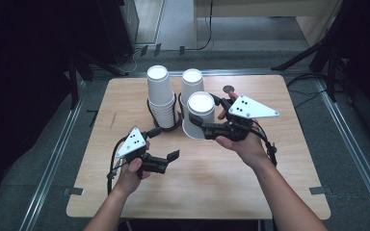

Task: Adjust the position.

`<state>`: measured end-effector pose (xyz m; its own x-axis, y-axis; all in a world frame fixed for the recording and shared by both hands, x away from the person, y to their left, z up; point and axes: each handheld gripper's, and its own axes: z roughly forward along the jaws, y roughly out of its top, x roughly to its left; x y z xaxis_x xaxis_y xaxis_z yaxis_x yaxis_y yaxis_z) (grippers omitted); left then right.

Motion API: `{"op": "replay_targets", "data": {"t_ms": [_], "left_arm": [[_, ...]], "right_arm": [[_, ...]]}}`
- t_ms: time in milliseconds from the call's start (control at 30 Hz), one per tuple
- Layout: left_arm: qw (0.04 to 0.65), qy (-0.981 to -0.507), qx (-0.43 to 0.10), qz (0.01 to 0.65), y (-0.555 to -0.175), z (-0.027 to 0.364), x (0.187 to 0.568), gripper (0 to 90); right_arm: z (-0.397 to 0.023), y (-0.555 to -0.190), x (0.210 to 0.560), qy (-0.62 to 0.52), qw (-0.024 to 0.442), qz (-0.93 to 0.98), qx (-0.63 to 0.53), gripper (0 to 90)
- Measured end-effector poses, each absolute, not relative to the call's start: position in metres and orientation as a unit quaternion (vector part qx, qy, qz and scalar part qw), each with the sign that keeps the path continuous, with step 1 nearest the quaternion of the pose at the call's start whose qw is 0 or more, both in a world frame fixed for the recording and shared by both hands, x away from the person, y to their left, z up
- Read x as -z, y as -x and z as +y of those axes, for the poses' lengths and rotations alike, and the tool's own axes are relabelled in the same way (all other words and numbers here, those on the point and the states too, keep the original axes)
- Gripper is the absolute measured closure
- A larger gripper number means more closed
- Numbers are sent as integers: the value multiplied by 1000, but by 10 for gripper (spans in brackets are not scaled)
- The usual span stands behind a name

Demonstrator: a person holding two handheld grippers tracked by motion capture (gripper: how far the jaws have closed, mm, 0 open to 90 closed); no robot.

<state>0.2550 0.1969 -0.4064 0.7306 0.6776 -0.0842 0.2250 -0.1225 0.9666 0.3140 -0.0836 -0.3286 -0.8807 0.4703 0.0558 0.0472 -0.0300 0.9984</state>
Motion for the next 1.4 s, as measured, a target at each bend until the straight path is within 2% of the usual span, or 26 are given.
{"op": "replay_targets", "data": {"t_ms": [1400], "left_arm": [[614, -726, -160, 264, -262, 164, 398, 0]], "right_arm": [[-55, -295, 344, -136, 79, 704, -692, 244]]}}
